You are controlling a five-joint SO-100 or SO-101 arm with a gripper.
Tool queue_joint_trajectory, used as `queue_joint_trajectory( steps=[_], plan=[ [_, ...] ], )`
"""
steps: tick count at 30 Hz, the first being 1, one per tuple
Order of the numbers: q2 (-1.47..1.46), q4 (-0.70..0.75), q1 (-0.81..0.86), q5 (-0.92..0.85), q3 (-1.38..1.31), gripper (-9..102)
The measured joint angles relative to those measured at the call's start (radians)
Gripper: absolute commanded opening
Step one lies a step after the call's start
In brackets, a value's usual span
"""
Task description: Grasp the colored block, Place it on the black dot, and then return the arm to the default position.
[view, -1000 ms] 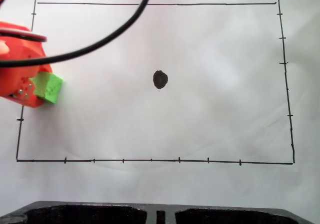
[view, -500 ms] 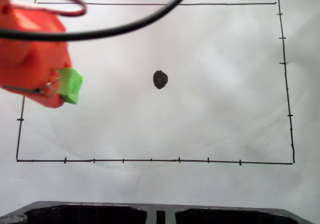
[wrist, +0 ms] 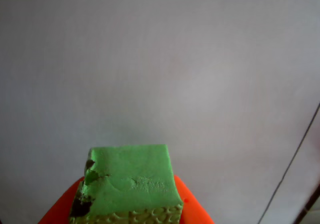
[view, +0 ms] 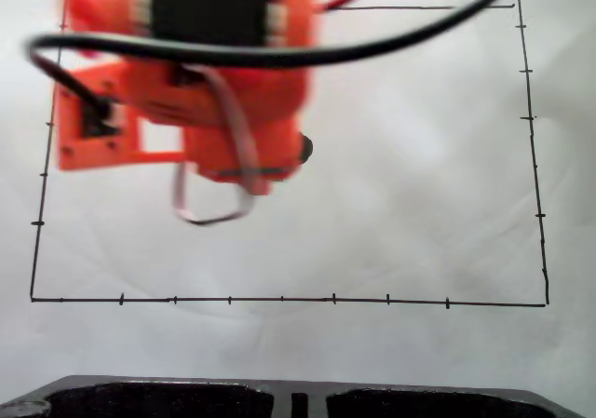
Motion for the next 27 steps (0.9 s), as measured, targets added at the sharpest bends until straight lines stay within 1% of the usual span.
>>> queue_joint_trajectory(
  steps=[4,7,13,19,27],
  plan=[
    [0.000,0.005,-0.087,0.021,0.014,19],
    [0.000,0.003,-0.117,0.031,0.049,19],
    [0.000,-0.009,-0.123,0.017,0.091,19],
    [0.000,-0.029,-0.064,-0.017,0.100,19],
    [0.000,-0.057,-0.052,-0.029,0.112,19]
  ],
)
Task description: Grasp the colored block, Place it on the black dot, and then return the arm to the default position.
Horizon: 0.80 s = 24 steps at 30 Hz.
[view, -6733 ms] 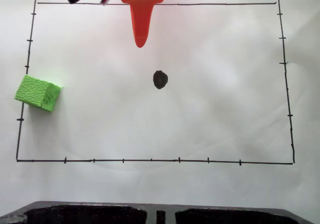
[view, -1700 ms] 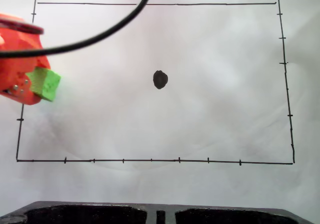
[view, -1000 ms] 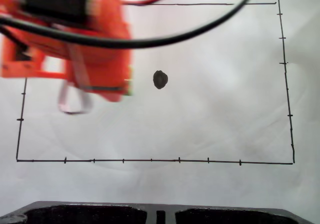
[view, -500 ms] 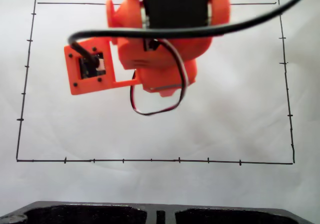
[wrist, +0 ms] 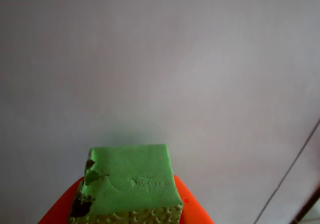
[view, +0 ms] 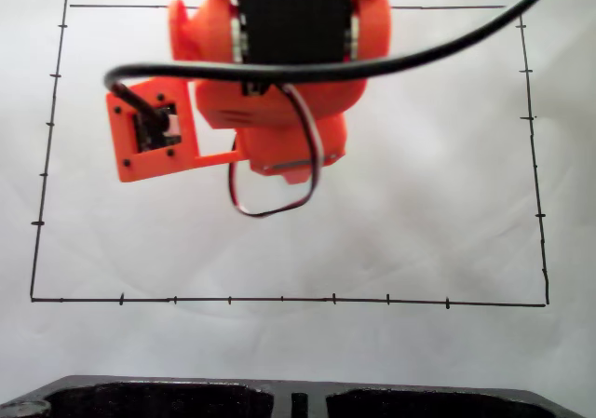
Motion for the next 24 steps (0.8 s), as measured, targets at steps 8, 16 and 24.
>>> queue_joint_trajectory(
  steps=[8,16,24],
  plan=[
    [-0.035,-0.008,-0.006,-0.005,0.005,37],
    [-0.028,0.008,-0.028,-0.038,0.034,48],
    [0.186,0.086,-0.029,-0.107,0.112,48]
  ],
)
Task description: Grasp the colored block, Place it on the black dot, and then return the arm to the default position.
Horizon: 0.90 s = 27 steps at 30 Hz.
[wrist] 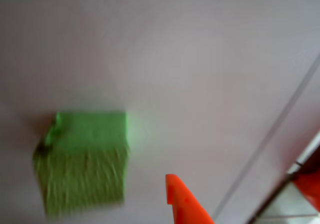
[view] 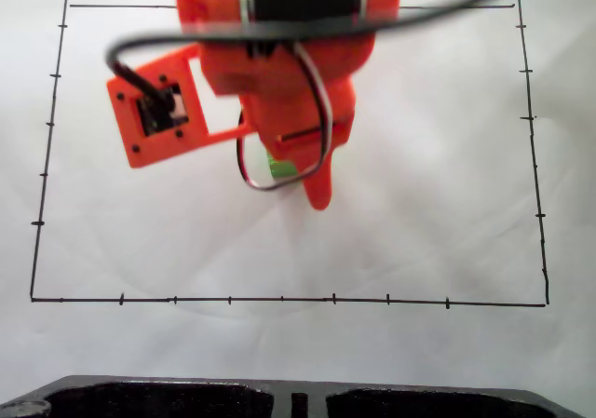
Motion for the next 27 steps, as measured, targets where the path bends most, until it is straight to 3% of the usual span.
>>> queue_joint_trajectory(
  steps=[9,16,19,27],
  plan=[
    [0.281,0.123,0.095,-0.196,0.000,39],
    [0.525,0.150,0.199,-0.270,0.002,9],
    [0.598,0.160,0.216,-0.275,0.035,1],
    [0.827,0.038,0.230,-0.264,0.242,0]
  ],
)
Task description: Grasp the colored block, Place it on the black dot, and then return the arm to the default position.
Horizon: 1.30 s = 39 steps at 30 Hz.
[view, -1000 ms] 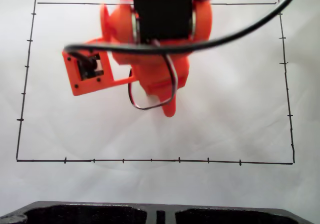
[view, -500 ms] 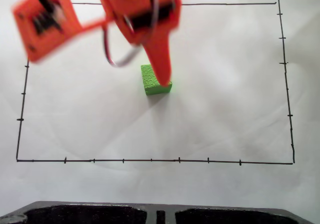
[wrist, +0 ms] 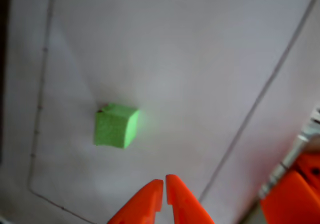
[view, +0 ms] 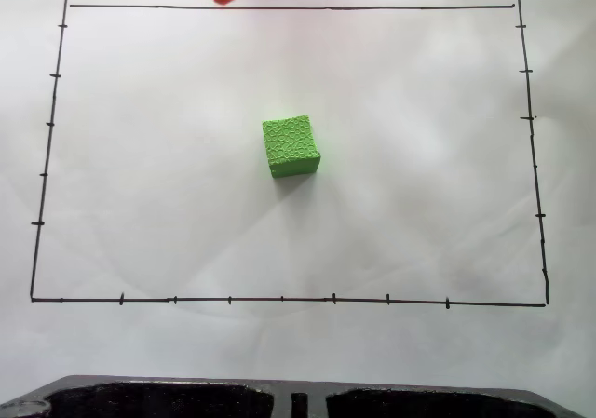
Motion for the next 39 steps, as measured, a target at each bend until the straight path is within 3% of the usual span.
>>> queue_joint_trajectory(
  steps=[8,21,34,39],
  plan=[
    [0.296,-0.129,-0.034,0.087,0.293,0],
    [0.692,-0.348,-0.048,0.086,0.727,0],
    [0.741,-0.532,-0.051,0.201,0.882,0],
    [0.741,-0.540,-0.074,0.255,0.890,0]
  ],
)
